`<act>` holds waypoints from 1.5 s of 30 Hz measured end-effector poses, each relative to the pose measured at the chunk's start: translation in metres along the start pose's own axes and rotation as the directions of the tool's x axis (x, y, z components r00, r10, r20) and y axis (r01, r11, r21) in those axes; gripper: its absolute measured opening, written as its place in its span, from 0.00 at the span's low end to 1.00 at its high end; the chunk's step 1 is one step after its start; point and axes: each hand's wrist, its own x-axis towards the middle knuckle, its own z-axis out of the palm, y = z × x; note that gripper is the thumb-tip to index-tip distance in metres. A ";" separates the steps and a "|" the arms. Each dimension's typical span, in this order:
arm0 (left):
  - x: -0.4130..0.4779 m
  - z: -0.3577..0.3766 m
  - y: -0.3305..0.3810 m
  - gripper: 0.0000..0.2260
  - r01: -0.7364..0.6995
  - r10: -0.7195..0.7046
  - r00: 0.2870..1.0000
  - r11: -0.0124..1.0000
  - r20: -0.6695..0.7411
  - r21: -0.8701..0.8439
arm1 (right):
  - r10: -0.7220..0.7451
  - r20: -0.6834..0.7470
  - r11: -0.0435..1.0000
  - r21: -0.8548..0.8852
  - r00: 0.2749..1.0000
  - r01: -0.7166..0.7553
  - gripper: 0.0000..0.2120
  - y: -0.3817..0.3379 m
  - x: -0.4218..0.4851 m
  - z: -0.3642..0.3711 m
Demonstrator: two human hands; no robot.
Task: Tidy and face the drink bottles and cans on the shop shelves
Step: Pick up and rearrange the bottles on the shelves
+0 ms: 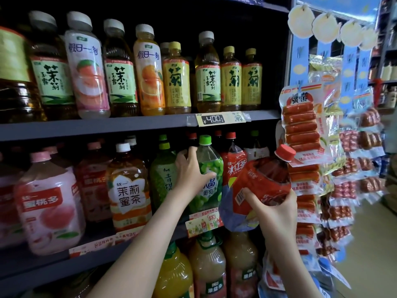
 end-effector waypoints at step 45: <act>-0.137 -0.127 -0.077 0.24 0.155 -0.399 0.913 0.526 -0.082 -0.836 | -0.101 0.222 0.756 -0.616 0.970 0.220 0.42 0.015 0.013 0.136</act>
